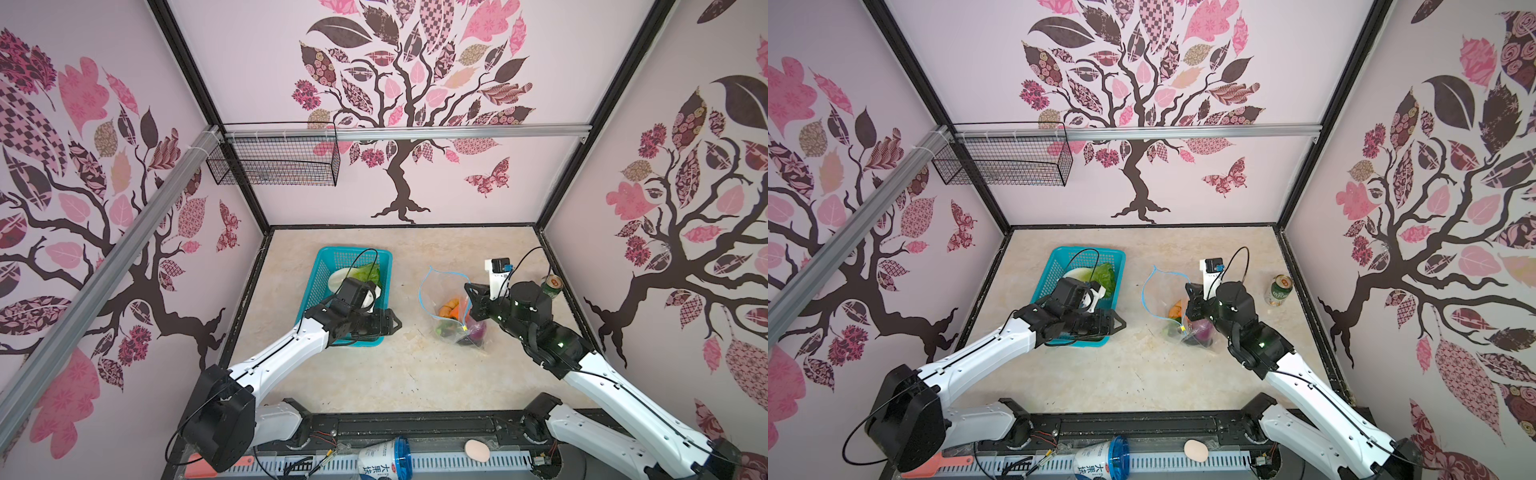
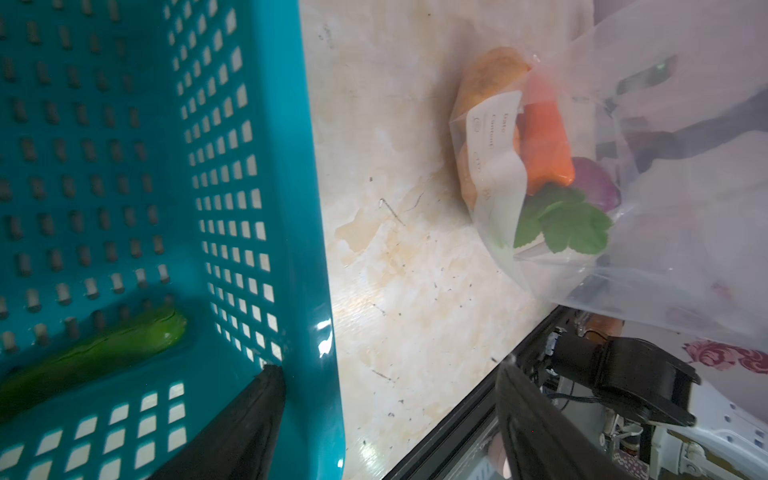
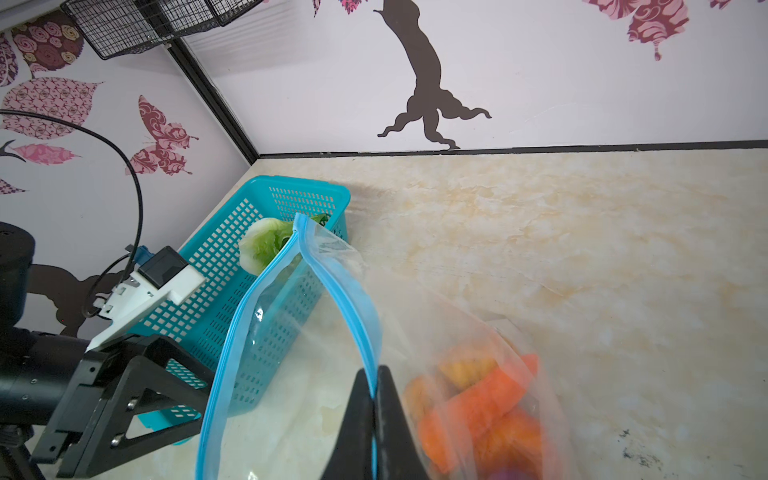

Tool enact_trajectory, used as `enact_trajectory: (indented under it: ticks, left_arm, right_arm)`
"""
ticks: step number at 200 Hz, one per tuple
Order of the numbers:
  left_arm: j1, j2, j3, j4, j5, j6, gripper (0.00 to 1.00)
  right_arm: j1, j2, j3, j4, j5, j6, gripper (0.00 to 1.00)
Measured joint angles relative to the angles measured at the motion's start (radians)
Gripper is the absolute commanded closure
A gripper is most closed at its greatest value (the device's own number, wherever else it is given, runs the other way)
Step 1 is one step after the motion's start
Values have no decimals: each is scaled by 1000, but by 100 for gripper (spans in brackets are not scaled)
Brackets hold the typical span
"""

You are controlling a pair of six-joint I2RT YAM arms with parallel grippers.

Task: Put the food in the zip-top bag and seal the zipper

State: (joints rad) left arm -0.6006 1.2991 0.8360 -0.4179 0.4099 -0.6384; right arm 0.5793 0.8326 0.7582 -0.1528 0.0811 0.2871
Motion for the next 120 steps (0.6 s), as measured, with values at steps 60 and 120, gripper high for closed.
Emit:
enact_trajectory:
  ticks: [60,120]
  left_arm:
    - [-63,183,39,247,21,-114,20]
    - [-1,77,155,58,6,47,19]
  right_arm:
    - [0,-5,0,-1,24,-3,100]
    - [0,-3,0,0,35,-3,100]
